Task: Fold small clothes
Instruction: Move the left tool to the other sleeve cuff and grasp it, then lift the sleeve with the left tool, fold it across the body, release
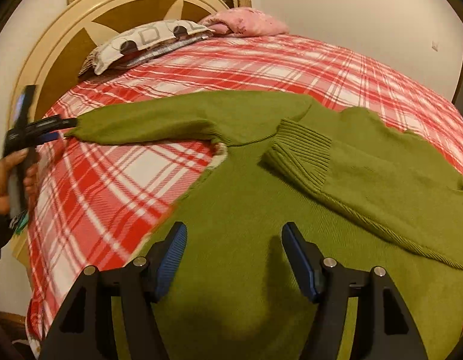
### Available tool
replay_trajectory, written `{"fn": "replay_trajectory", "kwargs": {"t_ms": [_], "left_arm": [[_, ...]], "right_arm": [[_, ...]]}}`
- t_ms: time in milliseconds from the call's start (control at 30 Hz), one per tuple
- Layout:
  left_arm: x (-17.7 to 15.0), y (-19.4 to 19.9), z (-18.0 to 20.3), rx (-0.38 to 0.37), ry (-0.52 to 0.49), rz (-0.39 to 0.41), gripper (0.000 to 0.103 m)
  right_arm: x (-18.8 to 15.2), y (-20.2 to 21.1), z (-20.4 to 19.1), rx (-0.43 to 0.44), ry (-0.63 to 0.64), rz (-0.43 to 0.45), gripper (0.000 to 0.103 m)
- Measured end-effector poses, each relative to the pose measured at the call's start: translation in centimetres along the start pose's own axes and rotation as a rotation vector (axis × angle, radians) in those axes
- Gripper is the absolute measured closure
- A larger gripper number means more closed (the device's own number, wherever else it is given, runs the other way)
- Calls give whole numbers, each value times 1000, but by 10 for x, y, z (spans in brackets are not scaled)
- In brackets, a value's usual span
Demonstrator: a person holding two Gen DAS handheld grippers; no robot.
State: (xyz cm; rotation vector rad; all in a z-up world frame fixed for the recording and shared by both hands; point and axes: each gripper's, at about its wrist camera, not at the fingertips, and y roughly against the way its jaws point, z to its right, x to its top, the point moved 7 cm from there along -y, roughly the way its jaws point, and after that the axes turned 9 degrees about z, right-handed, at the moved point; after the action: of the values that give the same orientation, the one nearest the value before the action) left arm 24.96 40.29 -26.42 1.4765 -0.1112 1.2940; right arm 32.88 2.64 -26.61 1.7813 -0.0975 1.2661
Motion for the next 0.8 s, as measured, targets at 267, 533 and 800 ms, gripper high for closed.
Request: {"fn": "replay_trajectory", "kwargs": {"t_ms": [267, 533, 800], "left_arm": [[5, -5, 10, -32, -19, 22, 45], [5, -5, 15, -117, -20, 9, 91], [24, 22, 30, -259, 78, 31, 94]], "right_arm": [[-1, 32, -8, 7, -39, 63, 36], [-7, 48, -14, 18, -79, 87, 36], [-15, 64, 5, -18, -134, 104, 36]]}}
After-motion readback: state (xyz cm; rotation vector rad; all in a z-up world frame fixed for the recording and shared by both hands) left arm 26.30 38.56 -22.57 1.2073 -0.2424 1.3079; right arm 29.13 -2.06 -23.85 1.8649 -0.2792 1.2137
